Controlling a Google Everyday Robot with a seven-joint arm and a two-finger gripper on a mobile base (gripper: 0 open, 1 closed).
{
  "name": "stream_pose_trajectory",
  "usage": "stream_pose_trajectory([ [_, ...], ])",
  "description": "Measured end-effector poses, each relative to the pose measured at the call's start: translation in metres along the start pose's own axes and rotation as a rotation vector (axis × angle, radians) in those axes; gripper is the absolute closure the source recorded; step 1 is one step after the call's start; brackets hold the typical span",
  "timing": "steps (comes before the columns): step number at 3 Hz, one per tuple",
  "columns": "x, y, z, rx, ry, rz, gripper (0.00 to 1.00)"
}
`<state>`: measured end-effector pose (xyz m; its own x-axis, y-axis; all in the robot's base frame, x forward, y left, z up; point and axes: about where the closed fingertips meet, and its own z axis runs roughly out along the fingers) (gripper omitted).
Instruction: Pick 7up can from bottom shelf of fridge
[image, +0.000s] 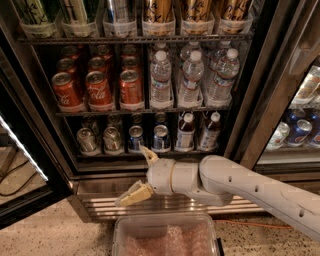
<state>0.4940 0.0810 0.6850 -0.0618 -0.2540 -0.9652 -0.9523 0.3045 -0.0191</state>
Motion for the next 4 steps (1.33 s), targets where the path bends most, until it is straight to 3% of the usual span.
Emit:
stream_pose_trajectory([
  [1, -0.0001, -0.0181, -0.0006, 0.079, 0.026, -0.017, 0.19],
  [2, 0.0000, -0.0181, -0.0005, 0.078, 0.026, -0.017, 0.28],
  [4, 0.0000, -0.0159, 0.0013, 0.075, 0.051, -0.046, 0.27],
])
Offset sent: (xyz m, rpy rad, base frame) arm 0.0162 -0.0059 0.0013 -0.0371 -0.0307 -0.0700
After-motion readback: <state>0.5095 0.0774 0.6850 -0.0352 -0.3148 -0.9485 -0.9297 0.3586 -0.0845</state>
